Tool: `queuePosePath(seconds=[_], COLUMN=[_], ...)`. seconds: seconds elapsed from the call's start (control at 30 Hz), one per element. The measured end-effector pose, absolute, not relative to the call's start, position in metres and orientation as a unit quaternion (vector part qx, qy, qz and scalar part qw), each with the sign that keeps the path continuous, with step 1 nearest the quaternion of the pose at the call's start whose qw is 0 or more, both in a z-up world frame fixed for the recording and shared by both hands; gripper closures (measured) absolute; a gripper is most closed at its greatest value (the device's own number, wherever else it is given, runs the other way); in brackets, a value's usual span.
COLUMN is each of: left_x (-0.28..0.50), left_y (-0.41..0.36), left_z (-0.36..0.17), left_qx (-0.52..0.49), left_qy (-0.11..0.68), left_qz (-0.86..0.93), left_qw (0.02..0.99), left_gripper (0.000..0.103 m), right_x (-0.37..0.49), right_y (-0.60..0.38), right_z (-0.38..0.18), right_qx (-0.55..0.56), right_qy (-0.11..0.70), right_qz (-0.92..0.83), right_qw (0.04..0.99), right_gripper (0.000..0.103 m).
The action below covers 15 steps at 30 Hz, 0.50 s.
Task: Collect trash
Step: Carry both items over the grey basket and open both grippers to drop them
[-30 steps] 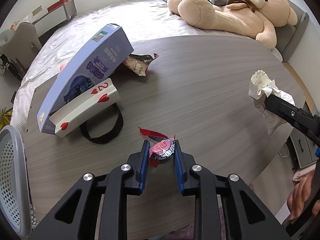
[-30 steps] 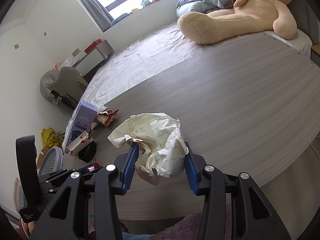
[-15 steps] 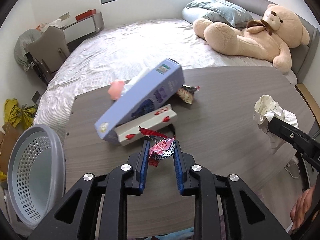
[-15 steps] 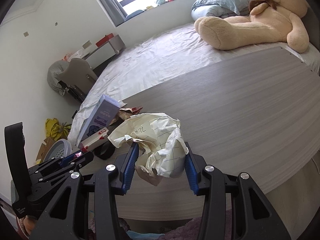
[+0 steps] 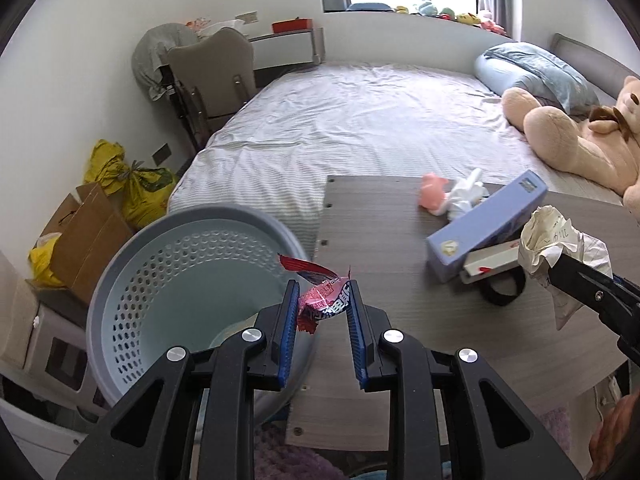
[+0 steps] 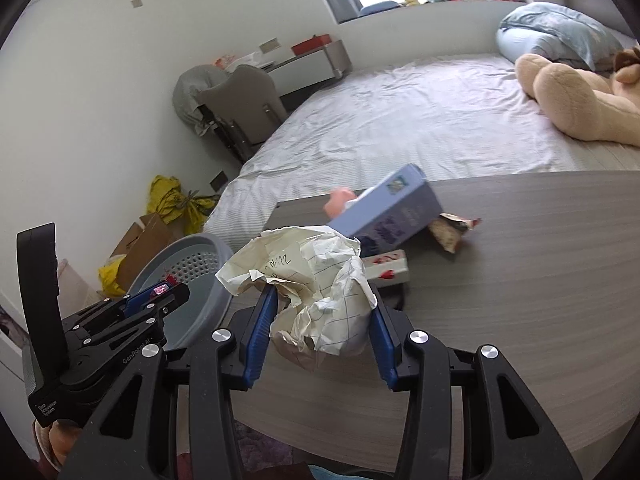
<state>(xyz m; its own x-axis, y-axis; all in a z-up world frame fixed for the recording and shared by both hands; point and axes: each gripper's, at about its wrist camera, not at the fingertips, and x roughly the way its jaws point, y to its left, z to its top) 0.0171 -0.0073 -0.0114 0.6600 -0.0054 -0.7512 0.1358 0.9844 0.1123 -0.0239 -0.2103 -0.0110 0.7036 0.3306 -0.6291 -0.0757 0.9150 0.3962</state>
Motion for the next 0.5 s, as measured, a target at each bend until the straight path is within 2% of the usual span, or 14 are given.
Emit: queuePosePath(seconds=[0.5], left_x=[0.028], left_y=[0.080], left_z=[-0.017], left_qx=[0.058], left_qy=[0.426], left_qz=[0.054], left_qw=[0.901], left_gripper=[0.080], right_x=[0.023], right_y=[-0.103], right_z=[-0.014], right_qx=[0.106], right_qy=[0.393], right_qz=[0.212], right_qw=[0.889], right_gripper=[0.059])
